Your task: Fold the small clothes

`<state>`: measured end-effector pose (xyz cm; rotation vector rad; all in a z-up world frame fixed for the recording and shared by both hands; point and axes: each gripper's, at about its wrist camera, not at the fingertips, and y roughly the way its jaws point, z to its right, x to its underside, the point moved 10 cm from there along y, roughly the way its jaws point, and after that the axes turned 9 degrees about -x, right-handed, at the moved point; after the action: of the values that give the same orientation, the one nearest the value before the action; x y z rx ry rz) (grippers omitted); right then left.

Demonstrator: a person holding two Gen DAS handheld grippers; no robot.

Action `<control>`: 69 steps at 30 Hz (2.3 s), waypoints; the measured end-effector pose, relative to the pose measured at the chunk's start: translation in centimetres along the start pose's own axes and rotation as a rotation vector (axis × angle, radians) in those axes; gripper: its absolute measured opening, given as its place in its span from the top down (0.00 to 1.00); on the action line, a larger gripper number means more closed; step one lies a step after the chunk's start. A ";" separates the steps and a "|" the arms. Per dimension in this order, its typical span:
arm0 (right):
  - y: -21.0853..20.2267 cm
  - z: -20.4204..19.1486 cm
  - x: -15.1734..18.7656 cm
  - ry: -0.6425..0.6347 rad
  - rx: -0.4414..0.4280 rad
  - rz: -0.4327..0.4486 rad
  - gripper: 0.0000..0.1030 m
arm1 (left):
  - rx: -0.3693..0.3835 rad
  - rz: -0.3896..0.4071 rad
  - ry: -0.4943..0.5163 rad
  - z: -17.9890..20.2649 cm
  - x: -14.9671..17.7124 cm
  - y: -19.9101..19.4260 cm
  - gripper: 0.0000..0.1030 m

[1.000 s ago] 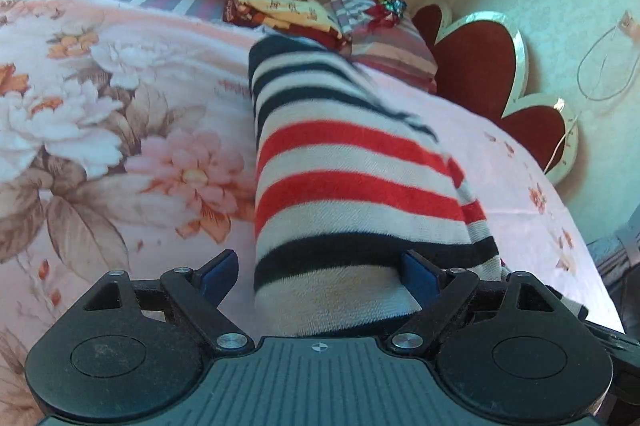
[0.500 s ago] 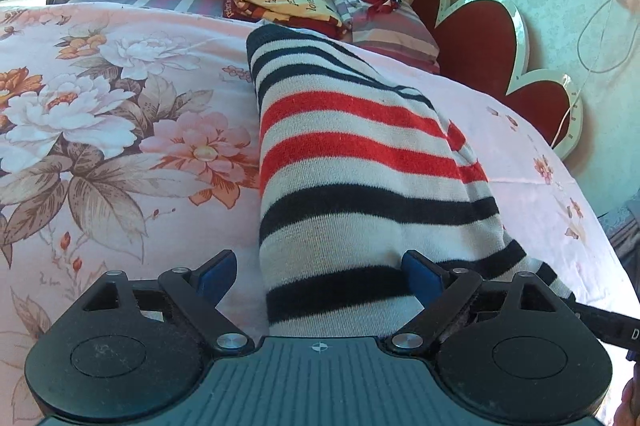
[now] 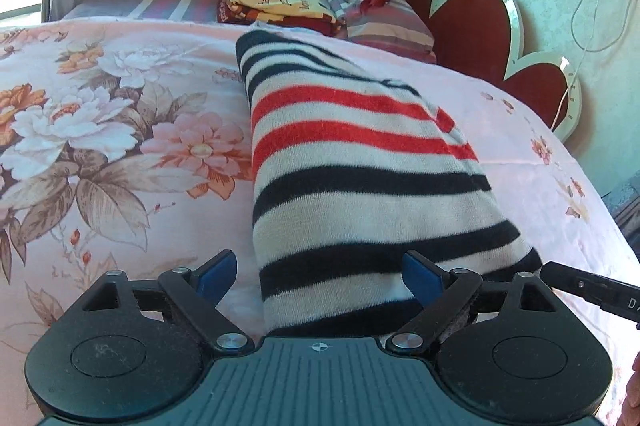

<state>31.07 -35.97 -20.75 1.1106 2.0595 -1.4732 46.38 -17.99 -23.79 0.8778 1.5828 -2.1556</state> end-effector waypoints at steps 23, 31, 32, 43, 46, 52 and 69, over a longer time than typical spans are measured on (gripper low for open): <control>17.6 -1.1 -9.8 -0.185 0.095 0.046 0.58 | -0.114 -0.026 -0.067 -0.3 -8.1 10.7 0.09; 16.8 0.0 -9.1 -0.109 0.040 0.106 0.57 | -0.139 0.011 -0.036 -0.1 -8.0 10.4 0.06; 16.8 0.1 -9.1 -0.103 0.036 0.108 0.57 | -0.142 0.013 -0.034 -0.1 -8.0 10.4 0.06; 16.7 -0.2 -9.4 -0.122 0.056 0.106 0.54 | -0.210 0.044 0.051 0.5 -8.5 9.8 0.03; 16.8 -0.4 -10.0 -0.116 0.069 0.050 0.51 | -0.208 0.032 0.043 0.4 -8.6 9.6 0.03; 13.1 -2.6 -10.5 -0.122 0.080 0.035 0.51 | -0.176 0.019 0.032 0.5 -8.1 7.2 0.03; 11.4 -1.6 -5.3 -0.165 0.031 -0.025 0.61 | -0.088 -0.008 -0.008 1.0 -3.8 6.0 0.00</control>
<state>43.43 -34.91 -23.56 0.9438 1.9498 -1.5581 52.51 -21.23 -25.57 0.8356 1.6663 -2.0744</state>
